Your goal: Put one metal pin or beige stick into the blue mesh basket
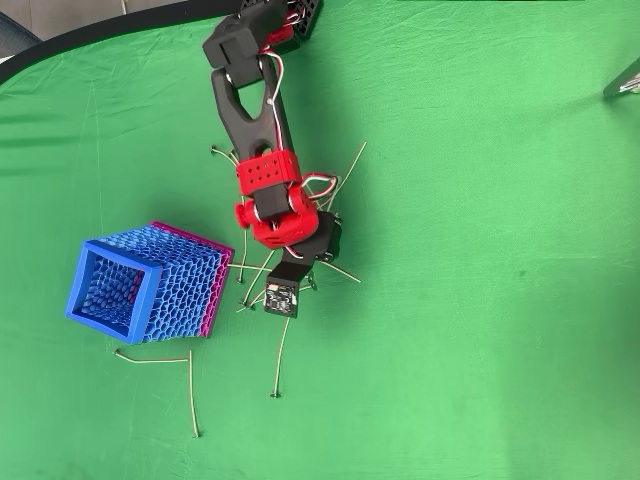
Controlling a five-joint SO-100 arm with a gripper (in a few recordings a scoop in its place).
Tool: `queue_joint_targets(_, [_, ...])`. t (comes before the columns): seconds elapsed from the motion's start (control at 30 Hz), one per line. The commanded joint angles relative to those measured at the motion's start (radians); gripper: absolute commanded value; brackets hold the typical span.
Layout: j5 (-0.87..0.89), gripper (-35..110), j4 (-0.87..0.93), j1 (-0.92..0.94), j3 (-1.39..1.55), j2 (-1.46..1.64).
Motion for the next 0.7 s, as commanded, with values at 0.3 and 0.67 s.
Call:
queue_joint_targets(0.3, [0.049, 1, -0.067, 0.025, -0.057, 0.319])
queue_joint_targets(0.67, [0.072, 1, -0.239, 0.144, -0.017, 0.508])
